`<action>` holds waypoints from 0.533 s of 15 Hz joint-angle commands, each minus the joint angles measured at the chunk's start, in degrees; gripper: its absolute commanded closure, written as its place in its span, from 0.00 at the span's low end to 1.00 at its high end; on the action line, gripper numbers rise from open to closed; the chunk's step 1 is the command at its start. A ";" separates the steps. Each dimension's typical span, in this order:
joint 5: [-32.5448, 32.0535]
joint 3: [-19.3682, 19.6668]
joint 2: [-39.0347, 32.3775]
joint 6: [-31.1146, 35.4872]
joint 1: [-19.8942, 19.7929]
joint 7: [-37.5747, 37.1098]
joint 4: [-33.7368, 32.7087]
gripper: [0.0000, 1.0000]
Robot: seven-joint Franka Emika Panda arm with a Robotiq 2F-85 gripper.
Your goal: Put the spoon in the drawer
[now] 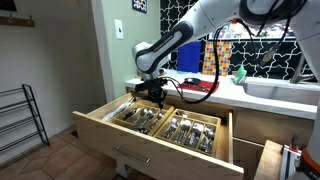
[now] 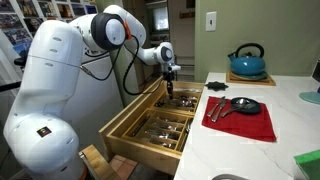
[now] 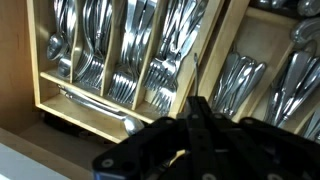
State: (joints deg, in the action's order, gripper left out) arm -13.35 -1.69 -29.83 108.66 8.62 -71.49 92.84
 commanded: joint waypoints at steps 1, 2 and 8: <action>1.07 1.55 -3.93 -0.98 1.31 0.16 -4.59 0.99; 0.99 1.75 -5.13 -1.20 1.57 -0.30 -5.77 0.99; 3.73 2.59 -13.89 -0.20 2.13 -1.81 -13.41 0.99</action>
State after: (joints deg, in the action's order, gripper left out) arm -12.08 -0.46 -38.78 108.67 9.88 -72.18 84.77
